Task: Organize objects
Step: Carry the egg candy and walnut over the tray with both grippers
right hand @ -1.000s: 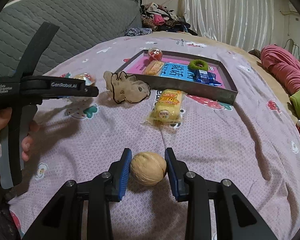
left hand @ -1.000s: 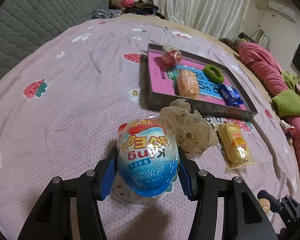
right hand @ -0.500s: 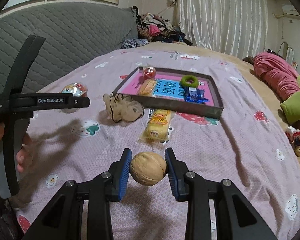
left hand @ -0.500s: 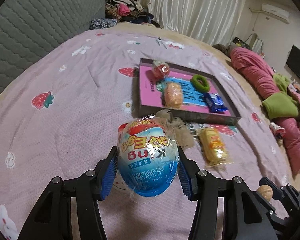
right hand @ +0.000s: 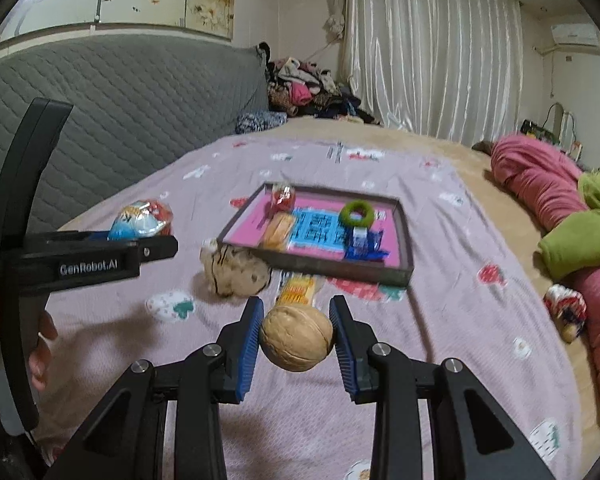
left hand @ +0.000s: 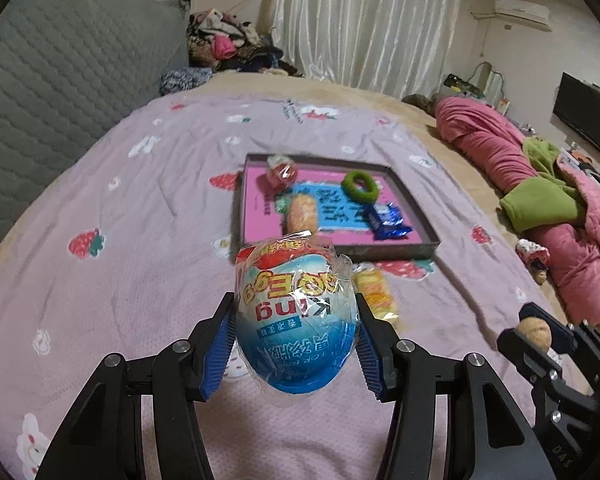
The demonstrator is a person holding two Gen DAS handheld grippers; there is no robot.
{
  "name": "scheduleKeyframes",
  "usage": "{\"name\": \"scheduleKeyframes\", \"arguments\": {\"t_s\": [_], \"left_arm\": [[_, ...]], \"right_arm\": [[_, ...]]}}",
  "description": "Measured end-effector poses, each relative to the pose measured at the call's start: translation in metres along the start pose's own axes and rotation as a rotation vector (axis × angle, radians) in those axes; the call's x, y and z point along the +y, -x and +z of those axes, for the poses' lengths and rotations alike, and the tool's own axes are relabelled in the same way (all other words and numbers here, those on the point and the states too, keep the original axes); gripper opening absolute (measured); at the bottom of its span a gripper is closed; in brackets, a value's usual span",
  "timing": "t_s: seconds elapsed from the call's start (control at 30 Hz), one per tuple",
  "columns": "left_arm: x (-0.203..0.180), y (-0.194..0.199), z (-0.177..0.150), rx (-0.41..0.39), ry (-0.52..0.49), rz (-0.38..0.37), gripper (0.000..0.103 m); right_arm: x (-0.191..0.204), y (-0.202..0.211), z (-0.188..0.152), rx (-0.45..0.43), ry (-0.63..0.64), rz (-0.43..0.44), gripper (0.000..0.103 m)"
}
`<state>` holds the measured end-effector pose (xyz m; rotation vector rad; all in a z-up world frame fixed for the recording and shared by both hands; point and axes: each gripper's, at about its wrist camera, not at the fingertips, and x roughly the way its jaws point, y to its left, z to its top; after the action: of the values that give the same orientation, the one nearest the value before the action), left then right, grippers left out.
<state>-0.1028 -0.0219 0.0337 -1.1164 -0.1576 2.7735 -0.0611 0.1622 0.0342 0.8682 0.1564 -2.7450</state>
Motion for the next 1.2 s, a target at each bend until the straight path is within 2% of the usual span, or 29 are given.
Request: {"name": "scheduleKeyframes", "arguments": {"t_s": [0.3, 0.77, 1.2], "left_arm": [[-0.026, 0.019, 0.025, -0.050, -0.044, -0.017, 0.057], [-0.049, 0.020, 0.057, -0.087, -0.091, -0.018, 0.057], [-0.045, -0.011, 0.087, -0.086, -0.090, -0.018, 0.057]], "right_arm": [[-0.012, 0.021, 0.040, -0.076, 0.024, -0.031, 0.035], [-0.023, 0.020, 0.090, -0.138, 0.037, -0.056, 0.035], [-0.030, -0.009, 0.127, -0.156, 0.046, -0.052, 0.035]]}}
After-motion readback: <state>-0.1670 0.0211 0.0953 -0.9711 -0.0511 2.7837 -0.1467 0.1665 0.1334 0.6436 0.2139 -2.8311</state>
